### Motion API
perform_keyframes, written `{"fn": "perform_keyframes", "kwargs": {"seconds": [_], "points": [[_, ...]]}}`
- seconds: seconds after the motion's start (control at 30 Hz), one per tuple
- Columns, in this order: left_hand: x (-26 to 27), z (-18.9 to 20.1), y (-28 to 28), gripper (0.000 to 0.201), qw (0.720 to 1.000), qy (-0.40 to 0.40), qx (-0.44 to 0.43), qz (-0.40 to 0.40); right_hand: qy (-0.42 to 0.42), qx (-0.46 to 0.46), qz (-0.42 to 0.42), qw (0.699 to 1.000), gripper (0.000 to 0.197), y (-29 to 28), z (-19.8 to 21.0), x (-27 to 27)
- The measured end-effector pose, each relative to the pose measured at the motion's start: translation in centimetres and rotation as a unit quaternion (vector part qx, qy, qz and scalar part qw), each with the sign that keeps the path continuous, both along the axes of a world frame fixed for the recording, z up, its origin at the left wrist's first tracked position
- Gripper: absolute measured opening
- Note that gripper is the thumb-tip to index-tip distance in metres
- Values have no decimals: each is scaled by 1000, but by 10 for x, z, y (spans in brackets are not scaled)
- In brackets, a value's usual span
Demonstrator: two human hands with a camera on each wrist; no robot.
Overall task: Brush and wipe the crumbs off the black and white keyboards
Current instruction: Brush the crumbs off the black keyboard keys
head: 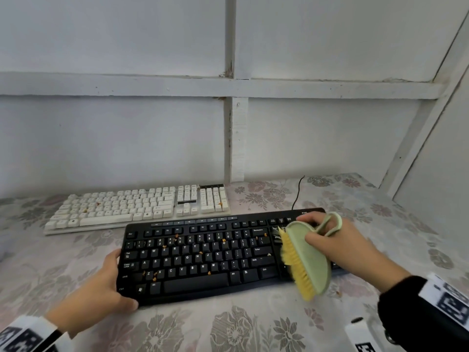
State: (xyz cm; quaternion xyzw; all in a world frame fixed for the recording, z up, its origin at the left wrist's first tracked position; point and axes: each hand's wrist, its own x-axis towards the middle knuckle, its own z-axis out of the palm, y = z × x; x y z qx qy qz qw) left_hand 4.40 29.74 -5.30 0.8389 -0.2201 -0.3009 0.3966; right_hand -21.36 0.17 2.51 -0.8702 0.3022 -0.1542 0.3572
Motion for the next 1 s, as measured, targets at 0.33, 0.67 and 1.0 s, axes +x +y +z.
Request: {"fn": "perform_keyframes", "kwargs": {"seconds": [0.33,0.67,1.0], "points": [[-1,3,1,106,1000,10,-1,-6,-82,19,-33,996,30,-7,0,12],[-6,7,1,106,1000,1,-5,-7,-102,8,-32,994,27,-3,21,0],[-10,13,0,96,999,-24,30,-12,-53,4,-17,998,31,7,-5,25]]}}
